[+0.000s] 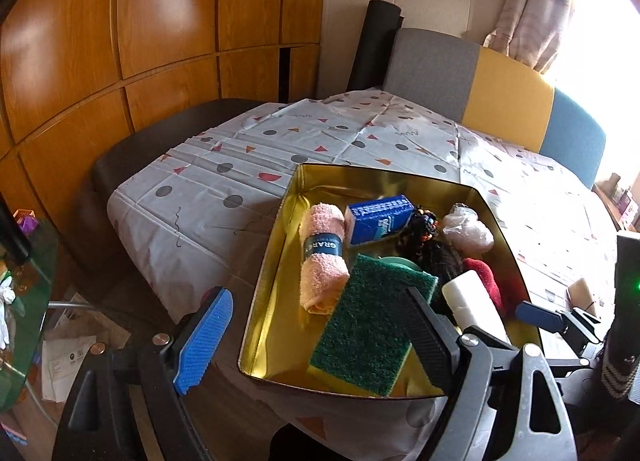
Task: Organize soft objects
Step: 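Lower the white foam sponge into the gold tray and open the right gripper, then reach the left gripper to the beige rolled cloth and grasp it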
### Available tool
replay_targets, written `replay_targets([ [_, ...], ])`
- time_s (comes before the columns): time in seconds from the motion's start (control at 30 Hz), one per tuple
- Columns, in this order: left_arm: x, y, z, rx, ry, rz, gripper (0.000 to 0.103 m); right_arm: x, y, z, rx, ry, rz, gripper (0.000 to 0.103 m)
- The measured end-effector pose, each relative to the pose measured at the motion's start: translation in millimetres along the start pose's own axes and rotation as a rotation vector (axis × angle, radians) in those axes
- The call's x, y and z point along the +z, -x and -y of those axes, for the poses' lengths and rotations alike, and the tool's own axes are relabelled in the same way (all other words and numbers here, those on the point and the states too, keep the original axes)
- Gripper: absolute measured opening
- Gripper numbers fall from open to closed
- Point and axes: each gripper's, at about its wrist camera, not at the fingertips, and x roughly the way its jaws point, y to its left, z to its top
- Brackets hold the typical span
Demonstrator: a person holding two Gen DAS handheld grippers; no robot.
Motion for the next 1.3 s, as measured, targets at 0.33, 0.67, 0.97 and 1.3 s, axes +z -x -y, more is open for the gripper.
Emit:
replay_targets([
  [0.33,-1.6,9.6,15.9,-0.012,-0.050,0.017,0.086,-4.4,29.5,15.9,-0.023,-0.046,0.073,0.086],
  [0.67,-2.7,14.5,33.7,-0.026,-0.106,0.021,0.086,-10.0,46.7,34.0,-0.045,-0.083,0.112,0.086],
  [0.97,-2.5,22.4,62.6,-0.059,-0.182,0.034,0.086,-15.6,74.7,66.2,-0.097,-0.120,0.162,0.086],
  [1.3,-4.8,28.1,115.4,-0.130,-0.303,0.036,0.086,-38.6,114.4,152.8,-0.255,-0.244,0.186,0.087],
])
